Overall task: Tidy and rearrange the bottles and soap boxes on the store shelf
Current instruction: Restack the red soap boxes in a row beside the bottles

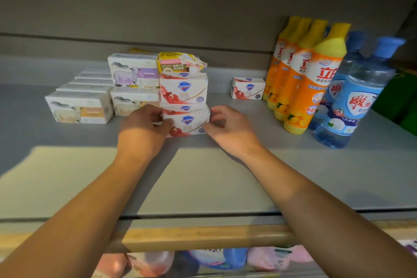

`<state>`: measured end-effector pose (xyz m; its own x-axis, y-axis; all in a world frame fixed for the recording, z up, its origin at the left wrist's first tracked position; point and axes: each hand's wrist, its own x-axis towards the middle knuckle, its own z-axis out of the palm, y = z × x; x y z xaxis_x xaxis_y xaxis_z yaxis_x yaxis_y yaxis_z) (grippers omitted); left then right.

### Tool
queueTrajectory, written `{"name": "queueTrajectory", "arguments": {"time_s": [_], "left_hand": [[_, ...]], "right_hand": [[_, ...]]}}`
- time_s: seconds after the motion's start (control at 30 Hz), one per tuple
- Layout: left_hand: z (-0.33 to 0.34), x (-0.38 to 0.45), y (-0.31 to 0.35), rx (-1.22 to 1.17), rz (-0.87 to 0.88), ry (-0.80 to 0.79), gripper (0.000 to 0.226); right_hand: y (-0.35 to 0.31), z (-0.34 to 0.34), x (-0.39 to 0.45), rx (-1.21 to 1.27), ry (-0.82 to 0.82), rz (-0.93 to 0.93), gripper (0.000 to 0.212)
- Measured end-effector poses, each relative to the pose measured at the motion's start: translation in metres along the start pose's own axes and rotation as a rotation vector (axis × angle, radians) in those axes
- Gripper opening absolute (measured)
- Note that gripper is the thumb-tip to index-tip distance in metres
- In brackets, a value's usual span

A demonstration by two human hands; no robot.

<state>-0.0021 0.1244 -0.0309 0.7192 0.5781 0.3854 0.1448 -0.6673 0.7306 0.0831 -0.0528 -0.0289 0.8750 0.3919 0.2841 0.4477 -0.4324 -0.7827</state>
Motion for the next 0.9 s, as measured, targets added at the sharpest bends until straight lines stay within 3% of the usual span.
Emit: {"name": "queueTrajectory", "arguments": {"time_s": [0.2,0.33,0.5,0.9], "left_hand": [[-0.002,-0.005,0.006,-0.116,0.03,-0.124,0.015],[-0.004,-0.009,0.012,-0.515,-0.098,-0.207,0.021],[-0.006,-0.012,0.017,-0.789,-0.155,-0.263,0.026],[-0.004,-0.013,0.018,-0.666,-0.09,-0.272,0.031]], "right_hand": [[-0.001,-0.016,0.0,0.011,-0.001,0.001,0.03],[-0.006,-0.026,-0.003,0.201,-0.058,-0.065,0.026],[-0.014,-0.028,-0.006,0.483,-0.126,-0.007,0.015],[-0.011,-0.027,-0.004,0.512,-0.054,0.002,0.012]]}}
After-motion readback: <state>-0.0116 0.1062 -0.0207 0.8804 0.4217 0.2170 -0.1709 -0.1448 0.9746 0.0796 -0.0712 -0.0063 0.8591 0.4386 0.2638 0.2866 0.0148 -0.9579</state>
